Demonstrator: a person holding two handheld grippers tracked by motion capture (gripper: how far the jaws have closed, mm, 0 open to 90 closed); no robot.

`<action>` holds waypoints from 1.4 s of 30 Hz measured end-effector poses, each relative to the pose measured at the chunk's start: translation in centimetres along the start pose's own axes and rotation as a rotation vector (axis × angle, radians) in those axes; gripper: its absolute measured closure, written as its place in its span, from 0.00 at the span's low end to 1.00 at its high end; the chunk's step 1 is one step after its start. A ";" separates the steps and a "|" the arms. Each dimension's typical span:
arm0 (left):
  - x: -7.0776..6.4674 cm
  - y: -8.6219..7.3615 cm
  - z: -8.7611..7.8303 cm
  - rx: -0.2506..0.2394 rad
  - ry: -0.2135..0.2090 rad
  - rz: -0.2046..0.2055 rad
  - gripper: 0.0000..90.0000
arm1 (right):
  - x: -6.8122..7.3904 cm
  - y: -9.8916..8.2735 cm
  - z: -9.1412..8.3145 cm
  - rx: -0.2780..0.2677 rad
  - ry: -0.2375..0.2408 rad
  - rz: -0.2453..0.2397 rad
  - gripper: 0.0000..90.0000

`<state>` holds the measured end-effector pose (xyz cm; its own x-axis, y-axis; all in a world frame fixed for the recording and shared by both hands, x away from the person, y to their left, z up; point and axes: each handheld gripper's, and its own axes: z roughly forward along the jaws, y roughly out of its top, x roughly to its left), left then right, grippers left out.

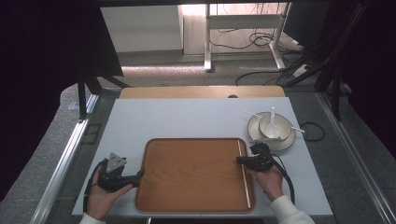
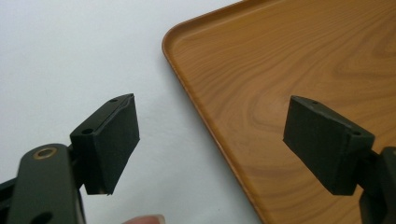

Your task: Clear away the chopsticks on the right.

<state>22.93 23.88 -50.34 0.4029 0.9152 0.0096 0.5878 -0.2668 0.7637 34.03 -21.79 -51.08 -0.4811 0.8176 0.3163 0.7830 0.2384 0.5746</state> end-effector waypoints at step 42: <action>-0.2 0.0 0.3 0.006 0.002 0.008 0.20 | -9.0 2.1 -13.9 0.053 -0.268 -0.469 0.43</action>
<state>23.08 23.58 -50.56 0.4063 0.9136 0.0171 0.5889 -0.2761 0.7596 34.52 -35.88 -42.24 -0.6715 0.7206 -0.1728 0.5308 0.6304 0.5664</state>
